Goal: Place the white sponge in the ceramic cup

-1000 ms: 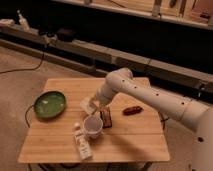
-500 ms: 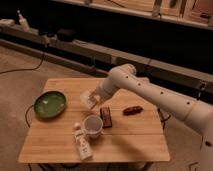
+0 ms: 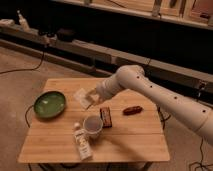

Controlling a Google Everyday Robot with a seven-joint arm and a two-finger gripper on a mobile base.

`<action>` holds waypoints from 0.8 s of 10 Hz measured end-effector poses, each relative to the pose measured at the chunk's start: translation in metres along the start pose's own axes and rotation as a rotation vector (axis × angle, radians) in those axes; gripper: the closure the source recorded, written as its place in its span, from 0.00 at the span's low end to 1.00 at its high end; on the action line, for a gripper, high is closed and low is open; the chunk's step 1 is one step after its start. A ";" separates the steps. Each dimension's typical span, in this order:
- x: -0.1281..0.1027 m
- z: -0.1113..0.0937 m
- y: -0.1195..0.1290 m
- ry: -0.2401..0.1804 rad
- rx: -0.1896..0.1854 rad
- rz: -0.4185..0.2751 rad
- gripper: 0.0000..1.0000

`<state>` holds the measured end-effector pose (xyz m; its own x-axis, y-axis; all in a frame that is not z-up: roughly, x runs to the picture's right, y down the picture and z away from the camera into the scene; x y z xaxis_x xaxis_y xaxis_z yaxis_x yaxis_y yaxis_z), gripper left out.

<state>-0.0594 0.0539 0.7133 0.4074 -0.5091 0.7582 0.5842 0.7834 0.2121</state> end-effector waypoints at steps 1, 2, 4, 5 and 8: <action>-0.012 -0.004 0.002 -0.033 0.018 -0.001 1.00; -0.015 -0.005 0.002 -0.042 0.024 -0.001 1.00; -0.016 -0.003 0.001 -0.045 0.022 -0.004 1.00; -0.015 -0.004 0.001 -0.044 0.023 -0.003 1.00; -0.015 -0.004 0.006 -0.038 0.000 0.022 1.00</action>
<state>-0.0593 0.0647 0.7002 0.3931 -0.4776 0.7858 0.5756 0.7942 0.1948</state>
